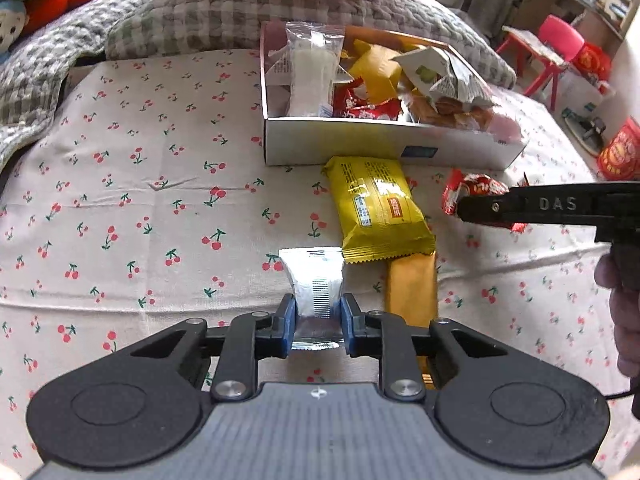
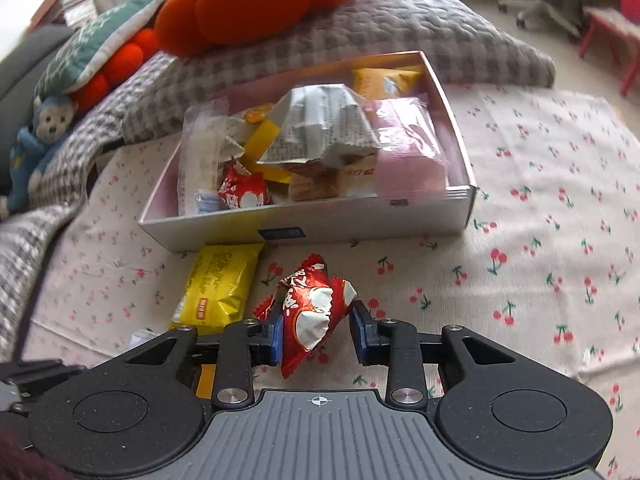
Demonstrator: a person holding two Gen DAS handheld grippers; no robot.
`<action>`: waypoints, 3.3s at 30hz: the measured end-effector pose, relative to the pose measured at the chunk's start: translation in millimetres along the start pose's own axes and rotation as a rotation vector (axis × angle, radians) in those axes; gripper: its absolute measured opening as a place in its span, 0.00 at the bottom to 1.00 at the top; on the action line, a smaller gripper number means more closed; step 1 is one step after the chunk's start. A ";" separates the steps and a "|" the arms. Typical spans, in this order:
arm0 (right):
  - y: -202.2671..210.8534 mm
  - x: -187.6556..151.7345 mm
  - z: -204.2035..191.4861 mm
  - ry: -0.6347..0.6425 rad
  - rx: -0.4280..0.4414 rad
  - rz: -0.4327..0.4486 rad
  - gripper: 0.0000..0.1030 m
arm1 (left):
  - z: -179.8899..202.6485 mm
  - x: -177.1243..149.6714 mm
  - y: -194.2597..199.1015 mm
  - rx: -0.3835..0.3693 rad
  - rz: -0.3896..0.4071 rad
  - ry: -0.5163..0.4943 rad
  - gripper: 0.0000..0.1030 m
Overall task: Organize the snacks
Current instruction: 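Carry the silver packet and red-white packet over the box with both tools, then lower both packets into the box and open both tools, then move both tools back toward the yellow pack and gold bar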
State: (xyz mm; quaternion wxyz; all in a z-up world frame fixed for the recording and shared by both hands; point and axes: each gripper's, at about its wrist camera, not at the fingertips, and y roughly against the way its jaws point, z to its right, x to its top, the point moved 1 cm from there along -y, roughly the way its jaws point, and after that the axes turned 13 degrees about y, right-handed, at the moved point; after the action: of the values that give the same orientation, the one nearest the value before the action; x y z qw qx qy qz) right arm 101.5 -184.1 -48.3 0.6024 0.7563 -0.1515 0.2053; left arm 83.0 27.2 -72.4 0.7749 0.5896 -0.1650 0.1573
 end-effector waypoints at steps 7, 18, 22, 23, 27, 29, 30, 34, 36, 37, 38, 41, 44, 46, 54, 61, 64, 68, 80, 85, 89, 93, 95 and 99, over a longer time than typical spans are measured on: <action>21.0 0.2 5.9 -0.066 0.052 0.014 0.30 | 2.3 7.0 10.9 -0.038 0.022 0.045 0.18; 40.1 1.1 37.2 -0.138 0.066 0.041 0.30 | 1.4 19.8 27.1 -0.084 0.070 0.119 0.18; 45.8 2.3 48.6 -0.172 0.065 0.060 0.30 | 8.5 25.1 31.0 -0.083 0.098 0.126 0.18; 47.4 2.7 50.7 -0.179 0.063 0.065 0.30 | 10.2 26.5 32.0 -0.082 0.106 0.128 0.18; 53.9 5.2 56.8 -0.209 0.078 0.090 0.30 | 19.2 33.2 34.7 -0.081 0.135 0.134 0.18; 54.7 9.1 56.1 -0.205 0.080 0.098 0.30 | 23.9 38.3 33.1 -0.081 0.144 0.138 0.18; 54.5 12.0 54.7 -0.199 0.080 0.104 0.30 | 24.8 40.7 32.3 -0.082 0.147 0.142 0.18; 51.4 24.6 49.6 -0.192 0.103 0.133 0.30 | 31.7 53.3 27.2 -0.085 0.201 0.125 0.18; 48.5 30.9 45.5 -0.197 0.126 0.147 0.30 | 32.3 59.8 22.7 -0.090 0.244 0.115 0.18; 46.6 34.1 43.0 -0.197 0.137 0.153 0.30 | 31.5 62.9 19.5 -0.092 0.257 0.116 0.18; 43.9 37.7 40.2 -0.198 0.146 0.159 0.30 | 29.9 66.6 15.4 -0.096 0.266 0.124 0.18; 34.5 47.8 30.9 -0.195 0.166 0.174 0.30 | 25.8 76.9 4.3 -0.104 0.266 0.141 0.18; 23.3 54.8 24.3 -0.204 0.195 0.192 0.30 | 25.7 83.9 -2.1 -0.096 0.285 0.134 0.18; 14.7 59.0 20.2 -0.211 0.209 0.202 0.30 | 25.9 82.9 -5.1 -0.093 0.308 0.114 0.18; -4.3 64.7 10.7 -0.177 0.162 0.240 0.30 | 23.2 82.3 -25.3 -0.045 0.294 0.063 0.19; -9.5 65.3 11.0 -0.161 0.136 0.272 0.32 | 24.5 81.0 -30.7 -0.048 0.273 0.065 0.21; -7.8 65.4 11.8 -0.169 0.143 0.285 0.35 | 25.8 80.9 -31.6 -0.037 0.278 0.038 0.24; -4.3 66.0 12.9 -0.180 0.164 0.296 0.50 | 26.2 79.5 -28.7 -0.020 0.290 0.024 0.45; 20.5 66.2 4.2 -0.117 0.142 0.321 0.66 | 29.3 75.5 -15.2 -0.010 0.303 0.015 0.91; 30.9 61.2 8.8 -0.124 0.128 0.314 0.71 | 29.7 71.0 -9.6 0.007 0.278 0.009 0.98; 40.4 53.7 12.9 -0.121 0.107 0.308 0.81 | 25.9 66.8 -6.8 0.036 0.237 0.028 0.99; 50.1 44.8 18.1 -0.133 0.090 0.291 0.82 | 19.4 59.8 -2.5 0.050 0.199 0.057 0.99; 54.7 40.0 20.2 -0.146 0.084 0.280 0.90 | 18.2 56.9 0.6 0.064 0.187 0.056 0.99; 64.0 29.7 20.4 -0.148 0.068 0.263 0.93 | 15.1 49.5 10.6 0.094 0.178 0.043 0.99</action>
State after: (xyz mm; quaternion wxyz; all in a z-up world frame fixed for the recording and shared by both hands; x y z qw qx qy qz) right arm 99.5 -218.0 16.8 0.5316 0.7630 -0.2863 0.2309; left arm 121.7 17.8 -37.6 0.7326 0.6049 -0.1922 0.2457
